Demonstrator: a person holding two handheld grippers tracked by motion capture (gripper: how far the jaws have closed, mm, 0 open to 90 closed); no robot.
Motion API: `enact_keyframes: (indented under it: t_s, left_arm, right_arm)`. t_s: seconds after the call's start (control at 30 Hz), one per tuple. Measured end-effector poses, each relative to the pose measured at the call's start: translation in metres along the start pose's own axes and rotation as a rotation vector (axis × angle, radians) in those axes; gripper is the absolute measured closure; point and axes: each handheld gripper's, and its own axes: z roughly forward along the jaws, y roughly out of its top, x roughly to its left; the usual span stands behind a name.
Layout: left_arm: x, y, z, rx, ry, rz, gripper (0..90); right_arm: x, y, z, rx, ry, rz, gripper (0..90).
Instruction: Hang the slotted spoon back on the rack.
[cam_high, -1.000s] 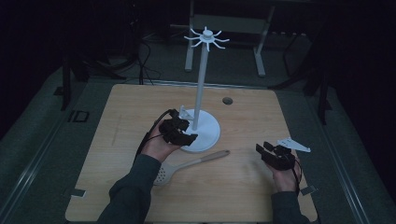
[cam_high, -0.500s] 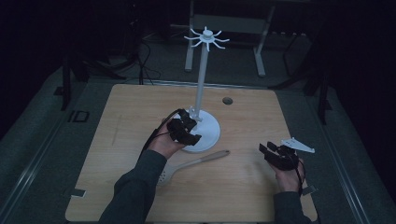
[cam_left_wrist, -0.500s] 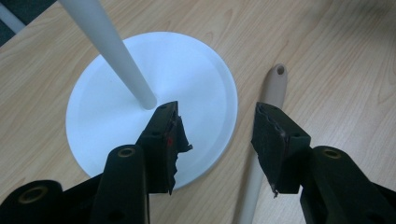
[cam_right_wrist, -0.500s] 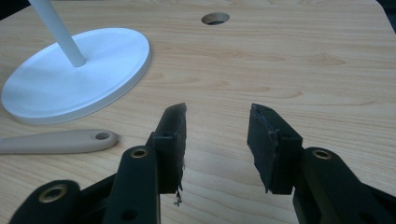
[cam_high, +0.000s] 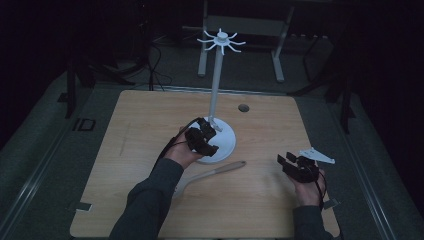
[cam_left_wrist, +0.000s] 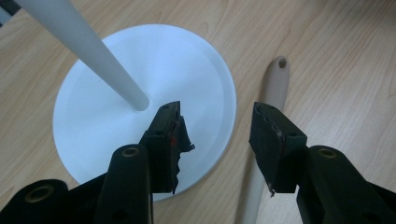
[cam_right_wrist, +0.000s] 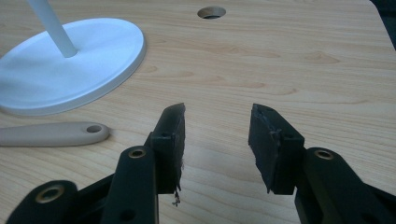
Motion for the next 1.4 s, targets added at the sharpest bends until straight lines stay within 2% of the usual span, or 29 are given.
enact_keyframes:
  t_s: [0.3, 0.37, 0.63, 1.17, 1.4]
  left_arm:
    - [0.0, 0.001, 0.011, 0.048, -0.005, 0.026, 54.0]
    - [-0.001, 0.001, 0.012, 0.05, -0.005, 0.021, 54.5]
    - [-0.002, -0.001, 0.029, 0.127, -0.021, 0.048, 54.8]
    - [-0.007, -0.002, 0.044, 0.169, -0.054, 0.059, 55.6]
    - [-0.011, -0.003, 0.051, 0.196, -0.088, 0.071, 58.3]
  right_arm:
    - [0.002, 0.0, 0.001, 0.015, -0.02, -0.027, 55.2]
    - [0.002, 0.0, 0.001, 0.015, -0.02, -0.027, 55.1]
    - [0.003, -0.001, 0.001, 0.027, -0.039, -0.03, 54.6]
    - [0.002, -0.002, 0.001, 0.037, -0.045, -0.029, 54.4]
    - [0.002, -0.002, 0.001, 0.039, -0.045, -0.027, 54.4]
